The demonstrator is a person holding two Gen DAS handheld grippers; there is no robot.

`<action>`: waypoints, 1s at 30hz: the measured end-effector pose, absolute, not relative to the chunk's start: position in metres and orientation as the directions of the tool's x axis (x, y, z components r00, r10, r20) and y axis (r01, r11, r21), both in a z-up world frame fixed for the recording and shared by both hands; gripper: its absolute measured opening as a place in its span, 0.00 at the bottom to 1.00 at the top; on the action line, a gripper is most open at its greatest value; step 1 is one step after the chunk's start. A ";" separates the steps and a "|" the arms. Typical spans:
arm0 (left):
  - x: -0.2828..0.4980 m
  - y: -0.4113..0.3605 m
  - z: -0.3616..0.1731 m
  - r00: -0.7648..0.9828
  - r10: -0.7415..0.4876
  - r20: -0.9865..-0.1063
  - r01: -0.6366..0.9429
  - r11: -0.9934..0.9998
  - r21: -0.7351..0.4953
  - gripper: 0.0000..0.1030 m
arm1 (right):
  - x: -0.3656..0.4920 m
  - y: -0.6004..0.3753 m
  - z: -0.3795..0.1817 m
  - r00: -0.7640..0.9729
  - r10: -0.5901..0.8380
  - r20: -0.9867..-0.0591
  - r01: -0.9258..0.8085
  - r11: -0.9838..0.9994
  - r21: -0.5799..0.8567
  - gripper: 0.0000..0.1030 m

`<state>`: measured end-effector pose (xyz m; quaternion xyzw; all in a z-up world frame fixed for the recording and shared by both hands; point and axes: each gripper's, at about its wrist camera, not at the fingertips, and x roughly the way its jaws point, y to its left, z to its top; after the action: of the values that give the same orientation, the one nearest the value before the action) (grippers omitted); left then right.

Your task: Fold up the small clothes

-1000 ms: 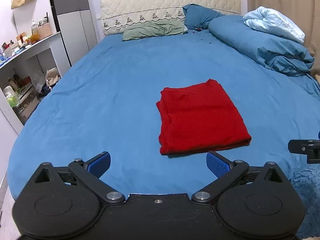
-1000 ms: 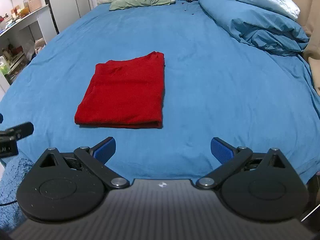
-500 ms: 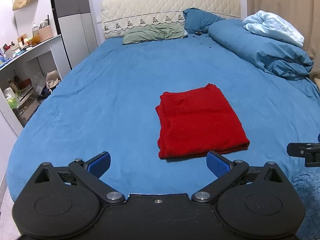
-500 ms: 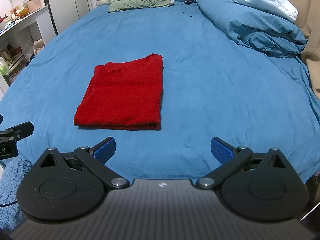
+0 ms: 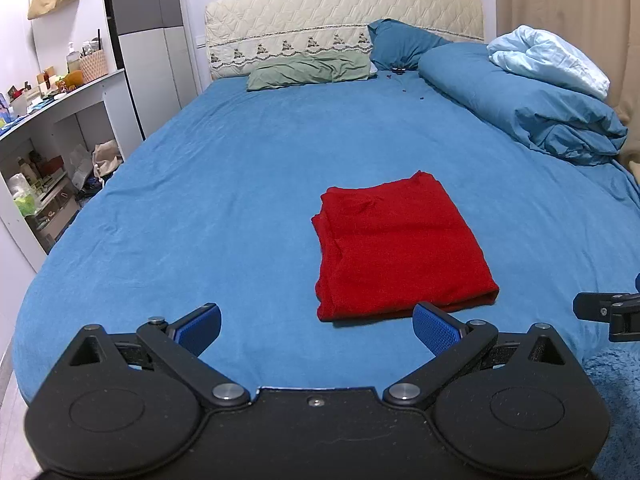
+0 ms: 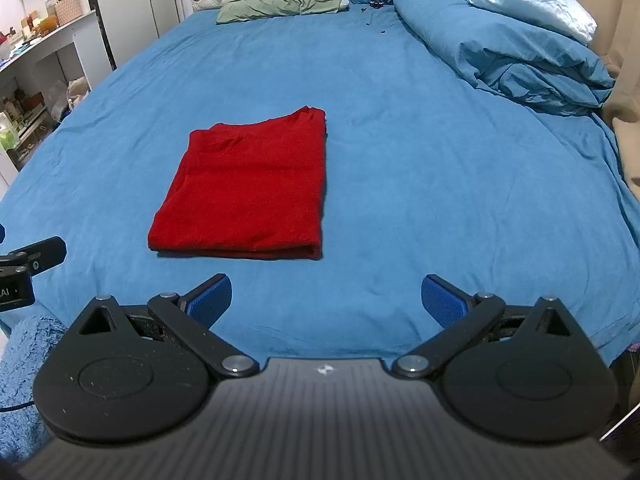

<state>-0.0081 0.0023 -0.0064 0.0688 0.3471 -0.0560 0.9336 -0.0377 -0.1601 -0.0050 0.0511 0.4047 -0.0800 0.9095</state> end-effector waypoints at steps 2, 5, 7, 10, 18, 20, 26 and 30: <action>-0.008 0.001 -0.006 0.753 -0.057 -0.656 0.152 0.984 0.089 1.00 | -0.038 -0.161 -0.005 0.660 -0.103 -0.744 0.186 0.982 0.029 1.00; -0.008 0.002 -0.006 0.750 -0.061 -0.659 0.154 0.984 0.085 1.00 | -0.038 -0.161 -0.005 0.661 -0.104 -0.743 0.187 0.982 0.029 1.00; -0.008 0.003 -0.006 0.750 -0.064 -0.658 0.155 0.985 0.081 1.00 | -0.038 -0.162 -0.004 0.662 -0.101 -0.743 0.186 0.982 0.032 1.00; -0.009 0.003 -0.005 0.753 -0.065 -0.655 0.156 0.984 0.081 1.00 | -0.039 -0.163 -0.003 0.664 -0.103 -0.741 0.187 0.982 0.031 1.00; -0.009 0.005 -0.004 0.755 -0.071 -0.652 0.161 0.984 0.080 1.00 | -0.039 -0.162 -0.003 0.664 -0.102 -0.741 0.187 0.982 0.031 1.00; -0.009 0.006 -0.004 0.755 -0.072 -0.652 0.163 0.984 0.079 1.00 | -0.039 -0.162 -0.003 0.664 -0.103 -0.741 0.188 0.982 0.032 1.00; -0.010 0.007 -0.002 0.758 -0.071 -0.648 0.163 0.983 0.083 1.00 | -0.040 -0.160 -0.003 0.664 -0.103 -0.740 0.188 0.982 0.032 1.00; -0.010 0.007 -0.002 0.759 -0.072 -0.647 0.162 0.984 0.080 1.00 | -0.040 -0.160 -0.003 0.665 -0.103 -0.740 0.187 0.982 0.032 1.00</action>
<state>-0.0102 0.0071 -0.0017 0.0653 0.3414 -0.0626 0.9355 -0.0402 -0.1602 -0.0026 0.0525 0.4013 -0.0797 0.9109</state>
